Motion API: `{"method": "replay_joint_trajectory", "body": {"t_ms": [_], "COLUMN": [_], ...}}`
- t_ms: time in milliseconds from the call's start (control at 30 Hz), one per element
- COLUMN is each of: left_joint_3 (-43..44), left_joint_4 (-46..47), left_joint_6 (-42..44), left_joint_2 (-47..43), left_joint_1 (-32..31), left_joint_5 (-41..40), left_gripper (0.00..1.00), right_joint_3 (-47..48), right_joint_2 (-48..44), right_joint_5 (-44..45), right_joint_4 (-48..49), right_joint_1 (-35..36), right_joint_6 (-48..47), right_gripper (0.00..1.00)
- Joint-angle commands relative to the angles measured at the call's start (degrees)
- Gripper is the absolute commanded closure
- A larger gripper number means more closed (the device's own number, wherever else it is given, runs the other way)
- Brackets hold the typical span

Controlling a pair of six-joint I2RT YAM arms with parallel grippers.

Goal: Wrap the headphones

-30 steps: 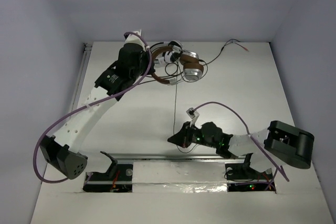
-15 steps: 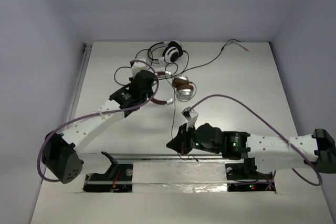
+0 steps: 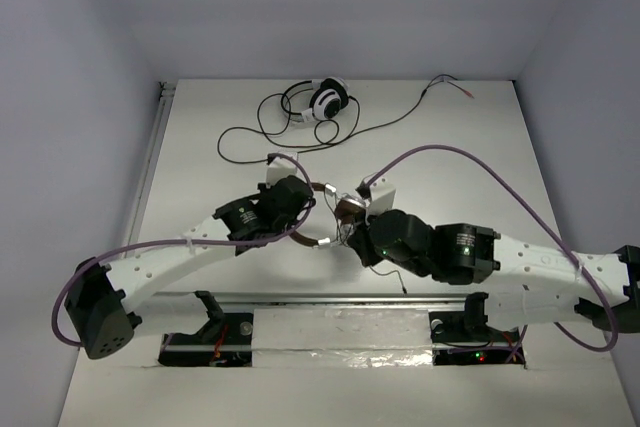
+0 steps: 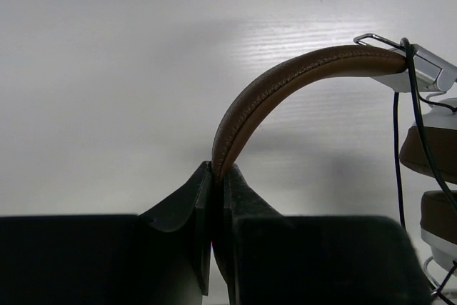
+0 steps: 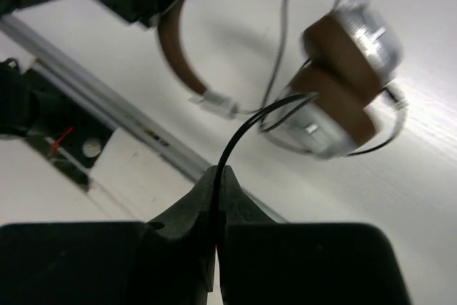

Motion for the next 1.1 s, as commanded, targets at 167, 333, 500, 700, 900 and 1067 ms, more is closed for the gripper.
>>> {"method": "replay_joint_trajectory", "body": {"t_ms": [167,333,500,700,900,1067], "left_joint_3": [3.18,2.66,1.86,2.39,3.18,1.78], "left_joint_4": [-2.66,-0.29,0.68,1.74,2.44,4.97], "left_joint_6": [7.19,10.36,11.07,11.07,12.03,12.74], "left_joint_2": [-0.09,0.01,-4.73,-8.87,-12.03,-15.1], "left_joint_1": [-5.33,-6.57,-6.57,-6.04,-4.81,0.88], "left_joint_5": [9.41,14.77,17.51,20.76,22.95,27.06], "left_gripper": [1.0,1.0,1.0,1.0,1.0,1.0], "right_joint_3": [7.34,7.87,5.15,1.81,-2.14,-10.29], "right_joint_2": [1.72,4.97,4.36,3.48,3.04,-3.1], "right_joint_5": [4.79,6.1,9.96,13.93,15.51,4.22], "right_joint_4": [-2.97,-1.39,-0.42,2.3,6.34,16.41], "right_joint_1": [-7.02,-10.1,-13.44,-17.13,-21.52,-27.23], "right_joint_6": [-10.5,-13.23,-13.93,-10.96,-4.71,-4.17], "right_gripper": [1.0,1.0,1.0,1.0,0.91,0.79]}}
